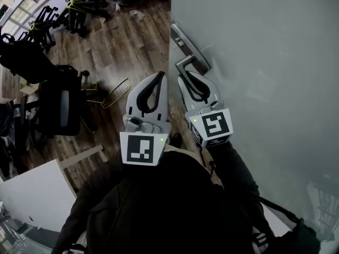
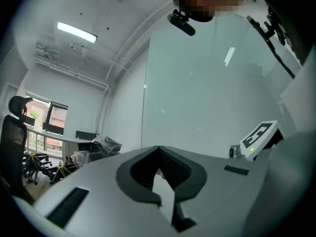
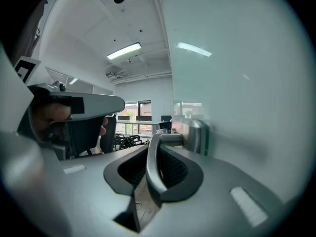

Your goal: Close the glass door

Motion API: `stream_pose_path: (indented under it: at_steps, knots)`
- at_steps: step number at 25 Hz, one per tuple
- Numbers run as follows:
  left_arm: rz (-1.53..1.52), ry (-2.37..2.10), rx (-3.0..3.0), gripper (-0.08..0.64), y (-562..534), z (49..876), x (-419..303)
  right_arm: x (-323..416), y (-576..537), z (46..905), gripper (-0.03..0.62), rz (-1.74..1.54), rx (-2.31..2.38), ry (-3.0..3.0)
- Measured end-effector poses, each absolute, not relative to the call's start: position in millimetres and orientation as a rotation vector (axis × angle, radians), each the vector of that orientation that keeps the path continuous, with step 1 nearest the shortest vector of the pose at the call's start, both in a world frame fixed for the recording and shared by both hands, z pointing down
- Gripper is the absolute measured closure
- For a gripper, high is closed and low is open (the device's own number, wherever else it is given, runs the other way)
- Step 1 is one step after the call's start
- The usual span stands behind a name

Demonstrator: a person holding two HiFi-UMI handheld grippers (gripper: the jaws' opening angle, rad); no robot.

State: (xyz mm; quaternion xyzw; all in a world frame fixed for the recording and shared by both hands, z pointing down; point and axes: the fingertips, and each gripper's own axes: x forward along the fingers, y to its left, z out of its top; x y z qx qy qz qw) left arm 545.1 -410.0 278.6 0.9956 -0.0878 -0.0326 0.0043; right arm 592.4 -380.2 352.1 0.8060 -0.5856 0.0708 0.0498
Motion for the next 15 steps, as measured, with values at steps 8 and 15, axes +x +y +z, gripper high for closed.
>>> stream_pose_path:
  at_steps: [8, 15]
  knots:
    - [-0.1, -0.45, 3.107, 0.563, -417, 291, 452, 526, -390, 363, 0.529, 0.206, 2.402, -1.875]
    - [-0.037, -0.488, 3.107, 0.563, -423, 299, 458, 530, -386, 364, 0.529, 0.229, 2.34, -1.981]
